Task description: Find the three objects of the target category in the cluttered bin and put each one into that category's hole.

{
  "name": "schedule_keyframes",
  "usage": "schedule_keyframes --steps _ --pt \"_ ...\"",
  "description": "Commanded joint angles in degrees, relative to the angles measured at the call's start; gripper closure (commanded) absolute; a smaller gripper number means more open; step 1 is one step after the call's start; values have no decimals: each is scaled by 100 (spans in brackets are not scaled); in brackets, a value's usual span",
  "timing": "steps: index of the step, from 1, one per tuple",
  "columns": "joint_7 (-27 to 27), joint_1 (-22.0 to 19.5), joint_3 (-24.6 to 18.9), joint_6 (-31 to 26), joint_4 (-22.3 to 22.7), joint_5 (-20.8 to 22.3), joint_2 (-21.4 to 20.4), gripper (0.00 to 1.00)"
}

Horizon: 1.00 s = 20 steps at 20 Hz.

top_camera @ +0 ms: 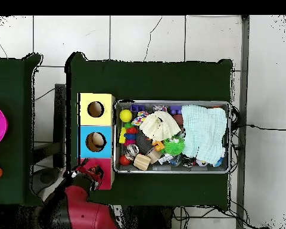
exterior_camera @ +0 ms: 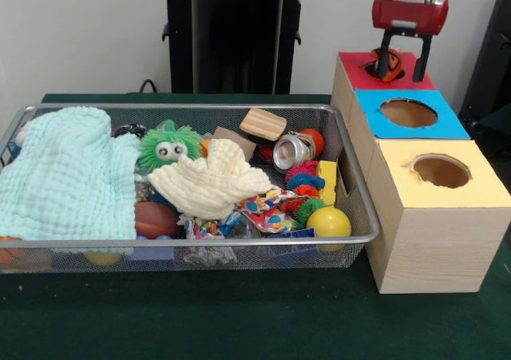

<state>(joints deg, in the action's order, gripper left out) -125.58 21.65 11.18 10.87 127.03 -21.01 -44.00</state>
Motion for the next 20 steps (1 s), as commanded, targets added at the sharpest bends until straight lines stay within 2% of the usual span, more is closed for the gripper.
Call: schedule_keyframes --steps 1,4,7,15,20 --pt "-1207 -204 -534 280 114 99 530 0" --pt "-1210 -62 -467 178 109 -66 498 0" --pt "-1109 86 -310 -220 140 -205 235 0" --pt "-858 460 391 -1750 75 -198 -725 0" --pt "-822 786 1020 -2442 -289 -46 -785 0"
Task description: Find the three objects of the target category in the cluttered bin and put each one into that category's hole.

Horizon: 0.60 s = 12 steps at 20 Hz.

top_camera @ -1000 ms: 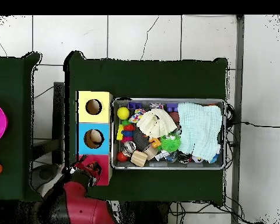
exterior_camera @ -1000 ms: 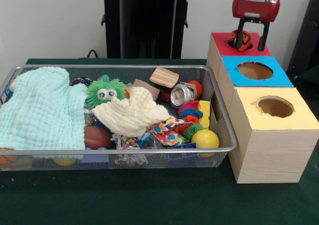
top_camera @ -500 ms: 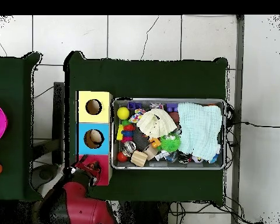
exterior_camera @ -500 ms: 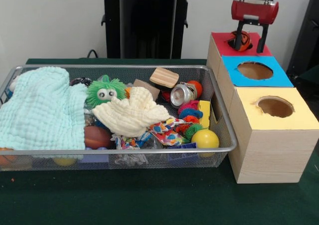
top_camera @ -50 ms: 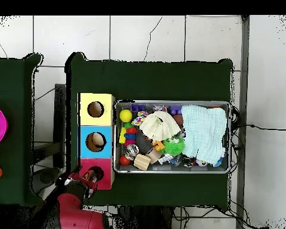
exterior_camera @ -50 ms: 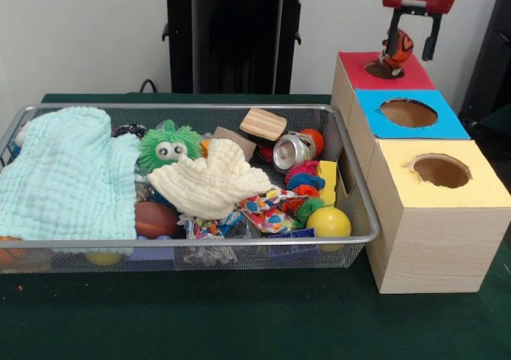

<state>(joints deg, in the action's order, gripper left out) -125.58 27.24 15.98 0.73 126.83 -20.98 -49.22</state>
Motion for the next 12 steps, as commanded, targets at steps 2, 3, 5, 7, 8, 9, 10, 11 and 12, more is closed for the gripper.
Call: schedule_keyframes --steps 2,3,5,7,8,9,10,11,12 --pt "-843 318 705 -1625 -392 13 -258 0" --pt "-837 318 729 -1667 -427 39 -257 0" --pt "-822 298 742 -1703 -478 78 -241 0" --pt "-815 241 667 -1582 -467 79 -180 0" --pt "-816 215 629 -1512 -460 77 -144 0" --pt "-836 221 614 -1463 -461 67 -106 0" --pt "-855 227 599 -1413 -461 57 -68 0" --pt "-874 227 575 -1361 -455 40 -35 0" --pt "-893 228 552 -1309 -449 24 -3 0"
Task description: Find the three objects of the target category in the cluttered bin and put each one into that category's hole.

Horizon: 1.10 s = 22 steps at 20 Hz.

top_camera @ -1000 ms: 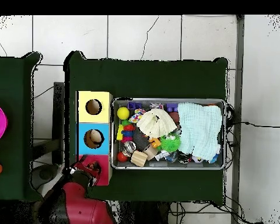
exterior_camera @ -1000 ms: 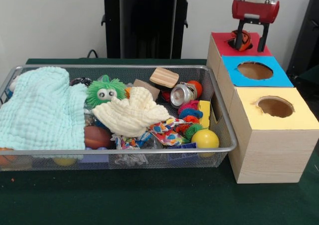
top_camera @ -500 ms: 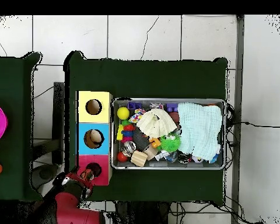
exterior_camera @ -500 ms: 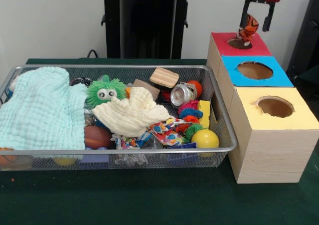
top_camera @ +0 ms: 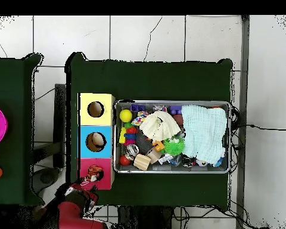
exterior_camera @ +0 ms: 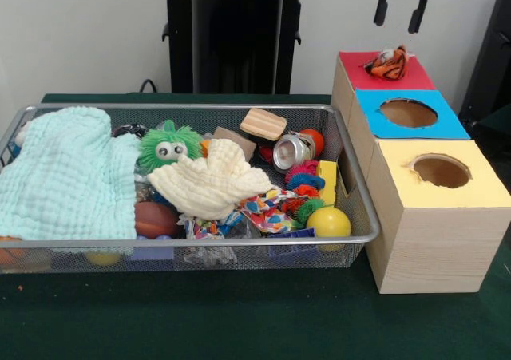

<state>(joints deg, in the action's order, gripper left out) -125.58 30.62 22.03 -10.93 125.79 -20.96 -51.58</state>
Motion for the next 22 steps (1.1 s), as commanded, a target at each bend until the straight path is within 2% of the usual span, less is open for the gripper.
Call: schedule_keyframes --steps 1,9,12,16,19,22 --pt "-897 -120 -63 -114 -355 11 258 0" --pt "-978 60 85 -241 -425 -23 318 0" --pt "-985 50 64 -92 -387 -26 412 0" --pt "-832 -212 -151 258 -196 95 409 0" --pt "-692 -577 -461 675 101 295 339 0" --pt "-650 -799 -593 1055 275 547 426 0"
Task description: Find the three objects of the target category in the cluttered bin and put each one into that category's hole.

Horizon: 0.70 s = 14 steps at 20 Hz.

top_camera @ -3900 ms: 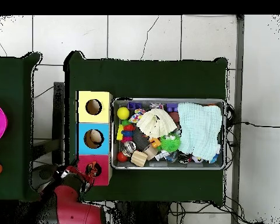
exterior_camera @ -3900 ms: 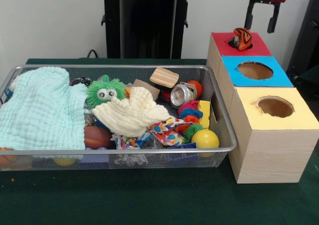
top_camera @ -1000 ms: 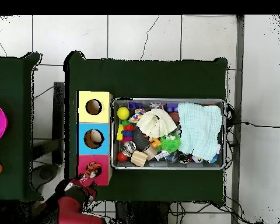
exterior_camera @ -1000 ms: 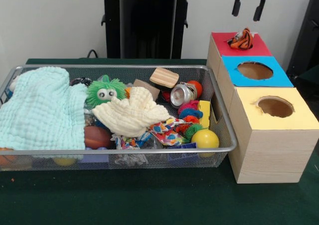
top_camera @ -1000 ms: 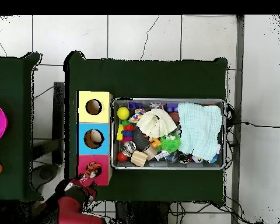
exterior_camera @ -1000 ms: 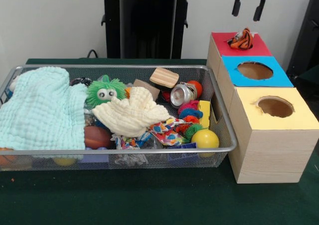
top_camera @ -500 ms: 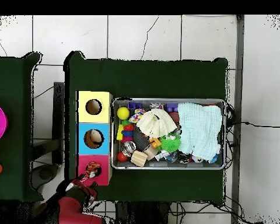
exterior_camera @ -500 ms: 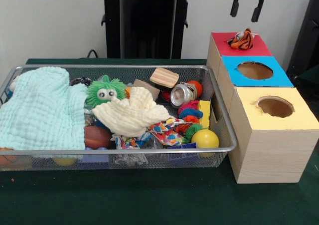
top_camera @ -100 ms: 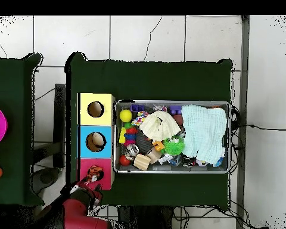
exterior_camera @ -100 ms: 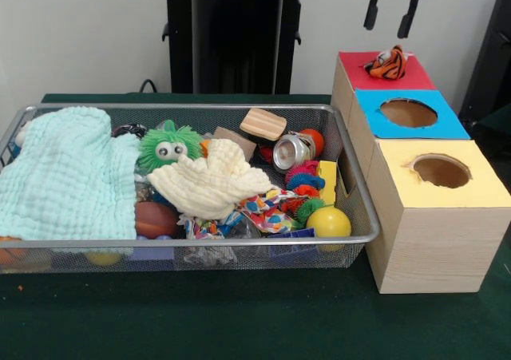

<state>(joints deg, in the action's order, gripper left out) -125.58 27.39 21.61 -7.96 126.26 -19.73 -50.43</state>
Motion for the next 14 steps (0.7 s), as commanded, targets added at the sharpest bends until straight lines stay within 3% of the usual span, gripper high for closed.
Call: schedule_keyframes --steps 1,8,14 --pt "-648 -540 -589 890 275 509 356 0" --pt "-831 -488 -652 1256 274 630 666 0" --pt "-875 -261 -627 1216 328 572 651 0"
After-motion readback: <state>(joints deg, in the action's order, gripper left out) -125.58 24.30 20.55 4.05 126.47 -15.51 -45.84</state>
